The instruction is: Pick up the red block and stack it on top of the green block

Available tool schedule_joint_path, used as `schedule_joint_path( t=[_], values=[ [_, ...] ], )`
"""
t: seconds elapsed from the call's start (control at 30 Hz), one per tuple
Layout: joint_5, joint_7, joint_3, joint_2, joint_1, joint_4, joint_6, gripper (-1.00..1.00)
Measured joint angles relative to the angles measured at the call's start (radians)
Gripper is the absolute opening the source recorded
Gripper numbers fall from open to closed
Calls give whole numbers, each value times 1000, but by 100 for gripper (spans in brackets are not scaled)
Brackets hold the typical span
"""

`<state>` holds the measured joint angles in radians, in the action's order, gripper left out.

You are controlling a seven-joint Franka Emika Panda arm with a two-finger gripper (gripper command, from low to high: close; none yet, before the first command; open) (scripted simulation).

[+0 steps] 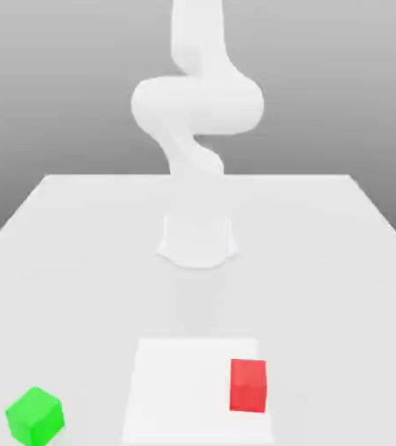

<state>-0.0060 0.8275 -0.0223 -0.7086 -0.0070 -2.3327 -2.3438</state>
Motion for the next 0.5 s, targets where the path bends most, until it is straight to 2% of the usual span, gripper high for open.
schedule_joint_path(
  t=[0.5],
  values=[
    [-44,171,-112,550,-19,-197,-263,0]
  ],
)
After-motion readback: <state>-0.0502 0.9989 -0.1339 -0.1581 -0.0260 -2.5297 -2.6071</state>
